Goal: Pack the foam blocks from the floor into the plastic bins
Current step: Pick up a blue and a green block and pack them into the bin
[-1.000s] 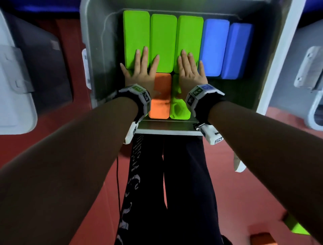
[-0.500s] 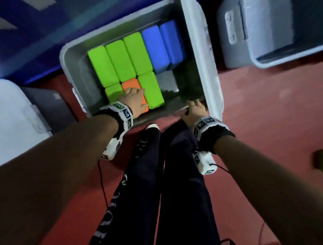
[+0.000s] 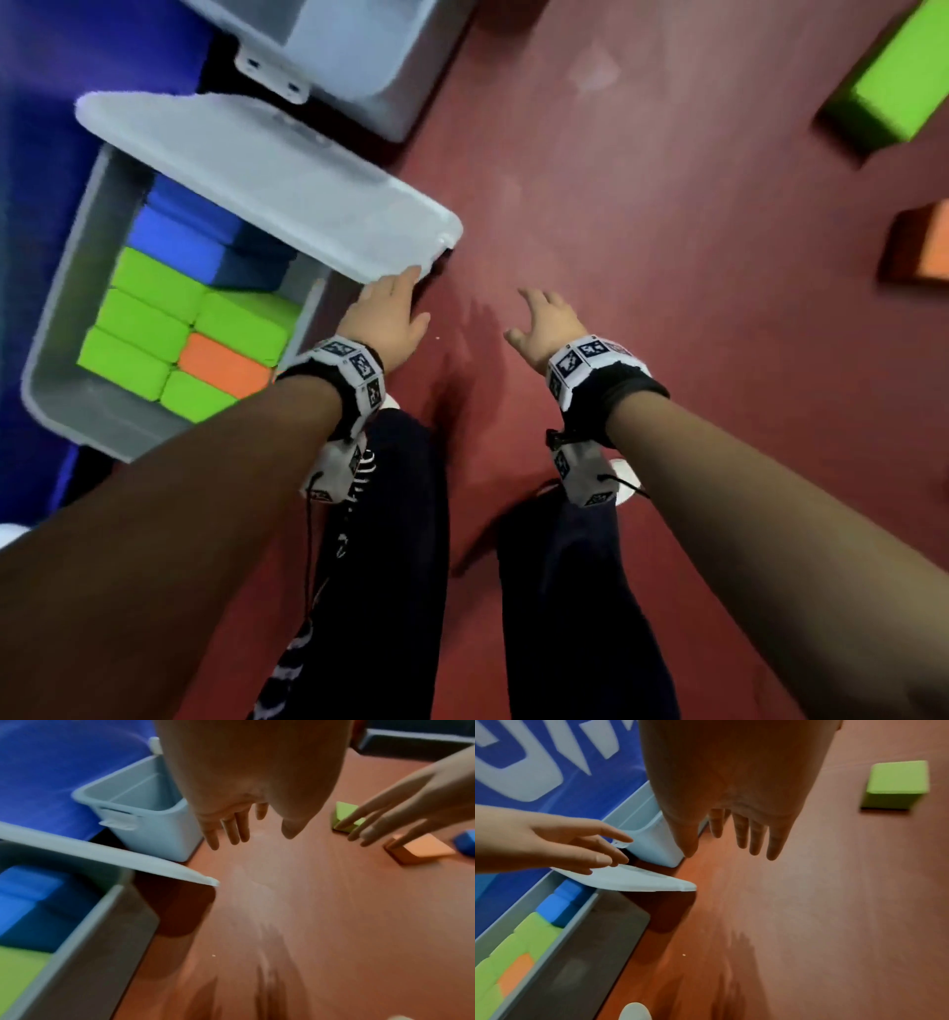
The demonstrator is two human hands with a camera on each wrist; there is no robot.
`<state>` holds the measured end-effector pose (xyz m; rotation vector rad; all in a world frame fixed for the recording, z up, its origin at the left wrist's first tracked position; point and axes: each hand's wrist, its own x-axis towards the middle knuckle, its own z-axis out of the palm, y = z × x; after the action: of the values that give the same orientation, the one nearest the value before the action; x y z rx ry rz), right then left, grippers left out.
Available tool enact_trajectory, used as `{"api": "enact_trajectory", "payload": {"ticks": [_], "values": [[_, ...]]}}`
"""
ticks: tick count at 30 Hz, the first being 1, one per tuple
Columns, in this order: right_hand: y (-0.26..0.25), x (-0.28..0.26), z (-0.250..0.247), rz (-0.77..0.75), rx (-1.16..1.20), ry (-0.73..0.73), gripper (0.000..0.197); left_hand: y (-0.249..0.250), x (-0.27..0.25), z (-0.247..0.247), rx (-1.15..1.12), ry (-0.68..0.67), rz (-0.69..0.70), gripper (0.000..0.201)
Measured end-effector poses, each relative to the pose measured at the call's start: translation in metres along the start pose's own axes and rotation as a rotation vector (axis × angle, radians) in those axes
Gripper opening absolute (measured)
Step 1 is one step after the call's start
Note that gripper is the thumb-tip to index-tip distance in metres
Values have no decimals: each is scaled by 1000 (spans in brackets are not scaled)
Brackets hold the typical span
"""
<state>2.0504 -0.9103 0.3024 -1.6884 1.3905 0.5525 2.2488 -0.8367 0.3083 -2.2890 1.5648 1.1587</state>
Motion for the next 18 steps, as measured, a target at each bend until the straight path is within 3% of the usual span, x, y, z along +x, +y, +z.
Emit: {"api": "enact_trajectory", "payload": {"ticks": [6,12,18], "values": [[188,-57,-24,160,162,15,66,178,-14,84,222,-188,191,64],[375,-124,-56,321,314,78,64,403,9,146,424,-293,427,62],[506,-180,-94,543,578,229,62,588,12,190,581,-318,668,60]]}}
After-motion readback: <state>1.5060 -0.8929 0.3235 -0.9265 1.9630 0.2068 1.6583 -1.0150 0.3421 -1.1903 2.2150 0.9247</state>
